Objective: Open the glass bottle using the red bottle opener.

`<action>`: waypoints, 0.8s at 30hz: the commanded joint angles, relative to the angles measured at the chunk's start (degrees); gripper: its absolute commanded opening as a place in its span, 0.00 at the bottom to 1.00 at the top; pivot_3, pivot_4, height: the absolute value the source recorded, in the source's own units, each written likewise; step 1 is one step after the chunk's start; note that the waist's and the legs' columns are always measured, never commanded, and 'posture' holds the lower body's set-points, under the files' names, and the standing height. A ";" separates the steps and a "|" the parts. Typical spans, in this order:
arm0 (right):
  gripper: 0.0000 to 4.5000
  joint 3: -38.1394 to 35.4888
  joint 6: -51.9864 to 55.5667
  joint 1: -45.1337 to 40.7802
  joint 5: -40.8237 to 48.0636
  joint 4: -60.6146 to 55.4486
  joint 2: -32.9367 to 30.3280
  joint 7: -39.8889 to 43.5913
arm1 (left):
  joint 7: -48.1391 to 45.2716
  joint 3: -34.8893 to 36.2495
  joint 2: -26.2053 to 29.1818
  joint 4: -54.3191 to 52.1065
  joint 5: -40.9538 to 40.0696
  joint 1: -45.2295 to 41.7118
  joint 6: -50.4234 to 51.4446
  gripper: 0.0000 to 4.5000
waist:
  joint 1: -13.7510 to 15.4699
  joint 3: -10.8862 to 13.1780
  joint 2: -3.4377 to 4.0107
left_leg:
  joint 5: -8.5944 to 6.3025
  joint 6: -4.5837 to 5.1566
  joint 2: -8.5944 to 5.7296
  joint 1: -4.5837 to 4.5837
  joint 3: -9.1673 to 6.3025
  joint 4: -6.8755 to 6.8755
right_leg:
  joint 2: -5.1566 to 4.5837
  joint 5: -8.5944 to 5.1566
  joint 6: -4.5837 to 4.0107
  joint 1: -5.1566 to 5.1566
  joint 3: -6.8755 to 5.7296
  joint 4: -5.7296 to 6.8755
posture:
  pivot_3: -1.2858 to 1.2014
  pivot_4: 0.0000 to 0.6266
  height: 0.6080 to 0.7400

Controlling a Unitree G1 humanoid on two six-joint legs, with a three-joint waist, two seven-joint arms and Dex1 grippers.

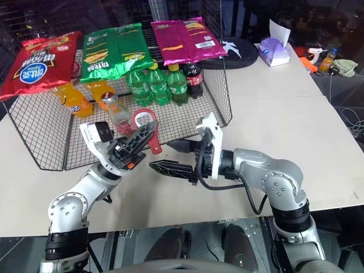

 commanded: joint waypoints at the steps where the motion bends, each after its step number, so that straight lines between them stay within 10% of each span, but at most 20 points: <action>1: 1.00 -1.11 0.14 -1.18 2.83 0.02 1.73 -2.37 | -1.67 0.03 -0.64 -0.27 0.37 -0.84 -0.20 0.01 | 0.00 0.00 0.00 | 0.00 0.00 0.00 0.00 0.00 0.00 | 0.00 0.00 0.00 0.00 0.00 0.00 | 0.52 0.24 1.00; 19: 1.00 0.30 1.69 -2.16 5.56 4.17 4.27 -5.00 | -2.23 0.14 -5.85 -0.47 4.01 0.43 -2.27 0.01 | -0.03 0.00 0.01 | 0.00 0.00 0.01 -0.03 0.01 -0.01 | 0.01 0.00 0.00 -0.03 0.02 0.00 | 0.52 0.24 1.00; 24: 0.52 -0.16 1.78 -1.83 6.60 4.98 5.73 -6.11 | -2.33 -0.22 -6.95 -0.50 5.02 0.53 -2.94 0.00 | -0.03 0.00 0.01 | 0.00 0.00 0.01 -0.03 0.01 -0.02 | 0.02 0.00 0.00 -0.04 0.02 -0.01 | 0.52 0.24 1.00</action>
